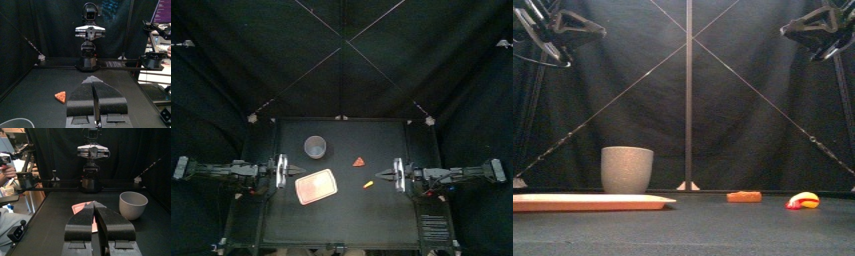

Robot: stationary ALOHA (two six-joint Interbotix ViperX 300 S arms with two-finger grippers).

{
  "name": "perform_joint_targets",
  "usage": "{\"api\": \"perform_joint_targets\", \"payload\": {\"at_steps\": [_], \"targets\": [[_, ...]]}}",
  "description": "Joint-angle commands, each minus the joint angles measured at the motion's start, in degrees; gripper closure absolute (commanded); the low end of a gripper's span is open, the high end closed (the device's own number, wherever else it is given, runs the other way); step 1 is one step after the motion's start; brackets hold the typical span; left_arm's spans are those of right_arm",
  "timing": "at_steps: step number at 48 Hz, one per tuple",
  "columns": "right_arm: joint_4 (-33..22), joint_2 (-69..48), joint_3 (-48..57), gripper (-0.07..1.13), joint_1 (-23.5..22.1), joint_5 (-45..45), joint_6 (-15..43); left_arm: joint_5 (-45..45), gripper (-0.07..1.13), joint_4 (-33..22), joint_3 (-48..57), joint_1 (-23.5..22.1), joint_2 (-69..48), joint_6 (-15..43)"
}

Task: Pick the pie then place it in the grey bowl
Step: Pick the pie

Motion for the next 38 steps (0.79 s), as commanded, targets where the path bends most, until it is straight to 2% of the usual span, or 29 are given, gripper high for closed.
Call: {"api": "perform_joint_targets", "payload": {"at_steps": [1, 11, 15, 20, 26, 27, 32, 35, 38], "targets": [[-0.09, 2.02, -1.23, 1.06, -2.37, -0.44, -0.18, -0.62, 1.04, 0.0, -1.32, 1.67, 0.44, 0.09], [-0.18, 10.9, -5.45, 1.03, -10.2, -0.18, 0.26, -1.49, 1.03, 0.35, -1.67, 2.29, 0.44, 0.18], [-0.26, 14.41, -7.65, 0.96, -12.48, 0.97, 0.09, -1.67, 1.03, 0.79, -1.58, 2.72, 0.53, 0.18], [-1.58, 18.02, -10.72, 0.74, -14.41, 3.52, 0.0, -1.67, 1.03, 0.88, -1.41, 2.99, 0.53, 0.18], [-2.72, 20.48, -12.92, 0.39, -15.38, 3.69, 0.35, -1.67, 1.03, 0.88, -1.32, 2.99, 0.53, 0.09], [-2.55, 20.83, -13.27, 0.3, -15.64, 3.69, 0.35, -1.67, 1.03, 0.88, -1.32, 2.99, 0.44, 0.09], [-1.85, 21.88, -14.24, 0.06, -17.14, 3.6, 0.44, -1.67, 1.03, 0.88, -1.05, 3.08, 0.44, 0.09], [-1.32, 22.68, -14.68, -0.01, -18.19, 3.52, 0.35, -1.67, 1.03, 0.88, -0.97, 3.08, 0.53, 0.09], [-1.41, 23.38, -15.21, -0.02, -19.16, 3.78, 0.35, -1.67, 1.03, 0.88, -0.79, 3.08, 0.44, 0.18]]}}
